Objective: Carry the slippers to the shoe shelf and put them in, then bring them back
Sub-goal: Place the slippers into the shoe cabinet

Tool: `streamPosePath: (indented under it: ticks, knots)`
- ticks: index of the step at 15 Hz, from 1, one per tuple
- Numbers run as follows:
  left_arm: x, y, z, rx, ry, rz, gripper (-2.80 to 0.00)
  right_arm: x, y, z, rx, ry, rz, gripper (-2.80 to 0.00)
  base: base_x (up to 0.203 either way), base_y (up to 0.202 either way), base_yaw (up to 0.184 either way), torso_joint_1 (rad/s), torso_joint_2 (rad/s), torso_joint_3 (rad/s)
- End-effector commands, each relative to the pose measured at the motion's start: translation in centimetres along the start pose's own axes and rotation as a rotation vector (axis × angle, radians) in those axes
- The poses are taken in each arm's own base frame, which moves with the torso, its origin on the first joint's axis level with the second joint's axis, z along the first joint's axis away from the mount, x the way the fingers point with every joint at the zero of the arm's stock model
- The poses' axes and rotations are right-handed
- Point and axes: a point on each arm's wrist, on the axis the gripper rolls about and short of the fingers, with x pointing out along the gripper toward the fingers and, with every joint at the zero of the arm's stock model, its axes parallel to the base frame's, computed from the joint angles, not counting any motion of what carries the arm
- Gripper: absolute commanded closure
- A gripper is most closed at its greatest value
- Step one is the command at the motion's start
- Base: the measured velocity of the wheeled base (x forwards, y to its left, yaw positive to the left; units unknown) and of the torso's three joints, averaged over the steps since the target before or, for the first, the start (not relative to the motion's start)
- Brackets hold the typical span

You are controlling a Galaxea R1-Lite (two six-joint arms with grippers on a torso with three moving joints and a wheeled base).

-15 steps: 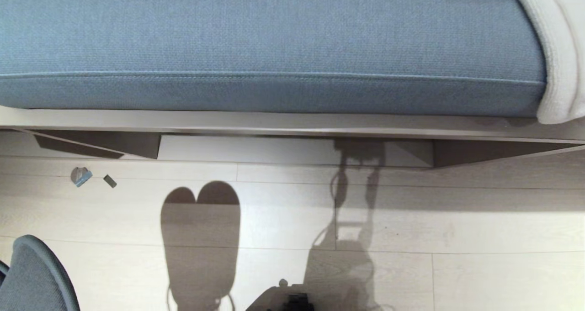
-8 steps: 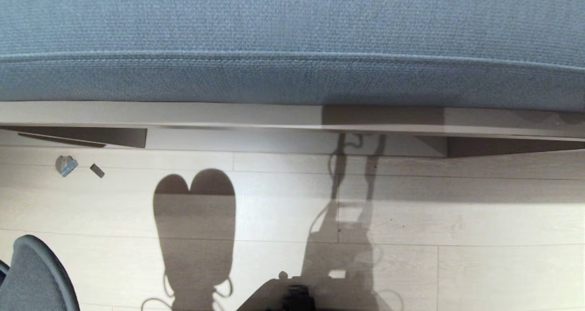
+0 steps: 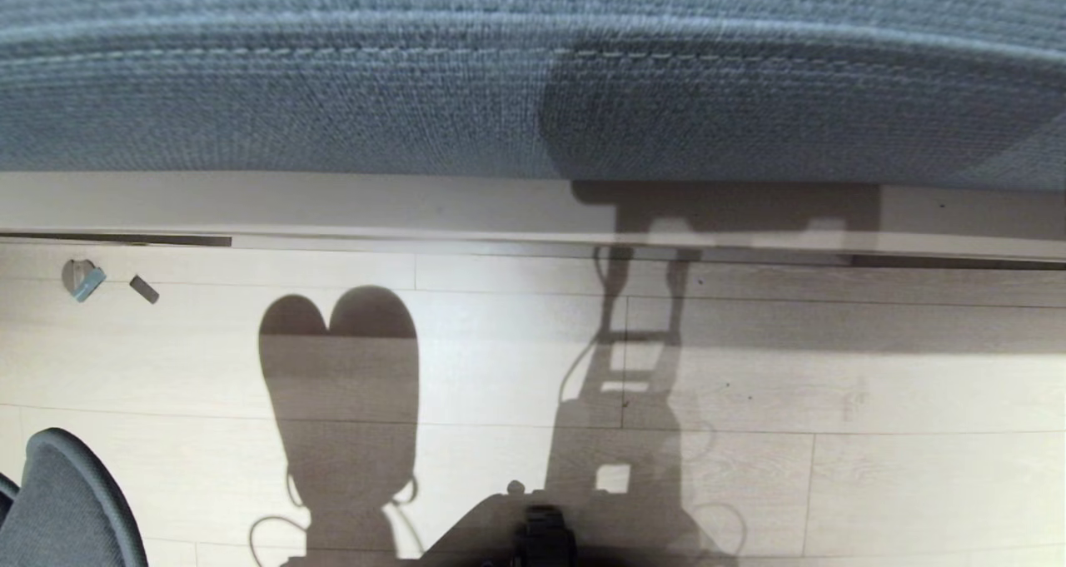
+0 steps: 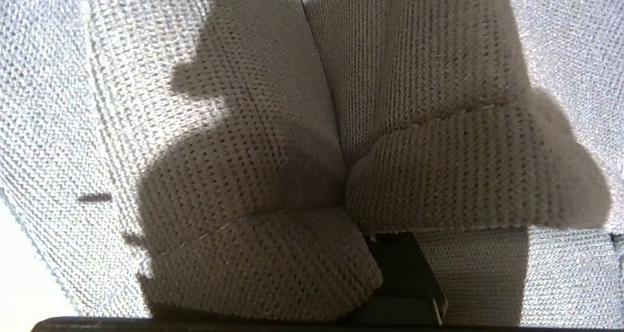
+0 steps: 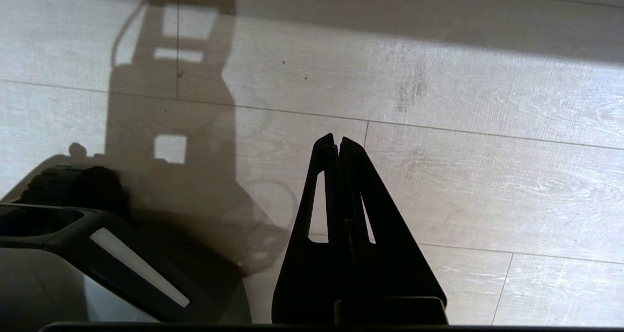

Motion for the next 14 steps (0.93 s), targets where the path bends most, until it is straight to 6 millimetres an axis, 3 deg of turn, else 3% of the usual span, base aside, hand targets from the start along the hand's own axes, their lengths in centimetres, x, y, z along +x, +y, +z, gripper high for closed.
streamPosePath:
  ticks: [1,7,10,14]
  knots:
    - [0.1,0.0,-0.3,-0.003,0.012,0.005,0.00,0.0,0.0,0.0,0.000,0.001,0.000,0.00,0.000,0.000,0.000,0.003,0.00,-0.135]
    - [0.1,0.0,-0.2,0.002,0.009,0.005,0.00,0.0,0.0,0.0,0.017,0.000,-0.001,0.00,0.000,0.000,0.000,0.003,0.00,-0.027]
    - [0.1,0.2,2.0,-0.003,0.008,-0.012,0.00,0.0,0.0,0.0,0.014,0.000,-0.001,0.00,0.000,0.000,0.000,0.000,0.00,0.000]
    - [2.5,0.3,6.2,-0.011,0.107,-0.189,0.00,0.0,0.0,0.0,0.014,0.000,0.000,0.00,0.000,0.000,0.000,0.000,0.00,0.000]
